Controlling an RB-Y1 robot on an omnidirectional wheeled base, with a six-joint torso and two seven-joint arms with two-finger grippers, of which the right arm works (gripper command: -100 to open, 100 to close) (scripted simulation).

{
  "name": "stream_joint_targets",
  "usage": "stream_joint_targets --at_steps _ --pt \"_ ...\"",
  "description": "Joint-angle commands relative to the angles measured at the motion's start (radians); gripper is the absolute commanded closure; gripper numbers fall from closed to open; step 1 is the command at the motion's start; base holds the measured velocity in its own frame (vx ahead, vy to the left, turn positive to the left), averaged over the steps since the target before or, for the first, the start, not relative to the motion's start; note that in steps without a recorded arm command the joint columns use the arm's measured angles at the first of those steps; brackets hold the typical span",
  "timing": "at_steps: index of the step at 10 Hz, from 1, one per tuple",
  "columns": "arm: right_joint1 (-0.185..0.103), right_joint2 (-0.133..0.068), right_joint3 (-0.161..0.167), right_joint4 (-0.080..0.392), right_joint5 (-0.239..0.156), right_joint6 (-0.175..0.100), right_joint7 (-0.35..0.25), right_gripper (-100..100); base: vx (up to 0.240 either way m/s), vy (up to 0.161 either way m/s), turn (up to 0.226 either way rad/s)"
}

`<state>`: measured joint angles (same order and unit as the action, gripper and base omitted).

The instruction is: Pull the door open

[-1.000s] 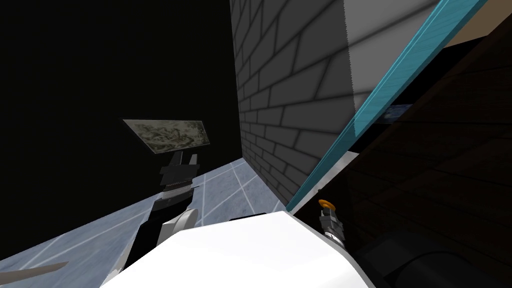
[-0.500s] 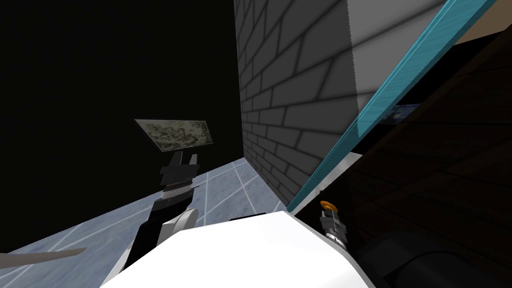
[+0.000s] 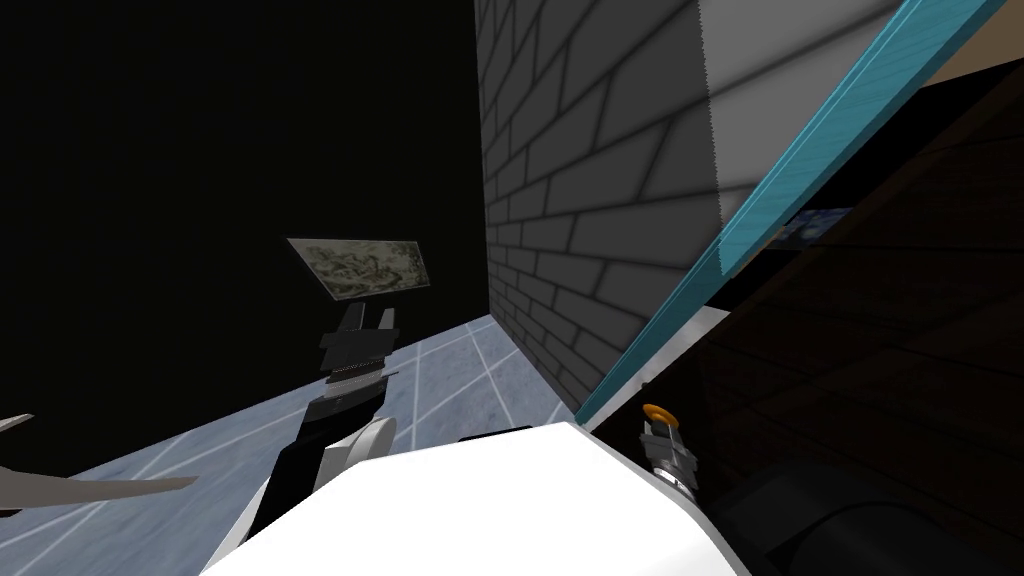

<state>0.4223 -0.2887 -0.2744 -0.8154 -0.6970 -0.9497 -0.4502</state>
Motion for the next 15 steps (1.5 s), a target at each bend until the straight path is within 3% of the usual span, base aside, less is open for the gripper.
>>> stream_joint_targets --at_steps 1,15 --pt "0.002 0.001 -0.001 0.002 -0.006 0.001 -0.050 100 -0.027 0.015 0.049" --pt "0.011 -0.002 -0.006 0.014 -0.037 -0.009 -0.380 100 -0.027 0.008 0.049"
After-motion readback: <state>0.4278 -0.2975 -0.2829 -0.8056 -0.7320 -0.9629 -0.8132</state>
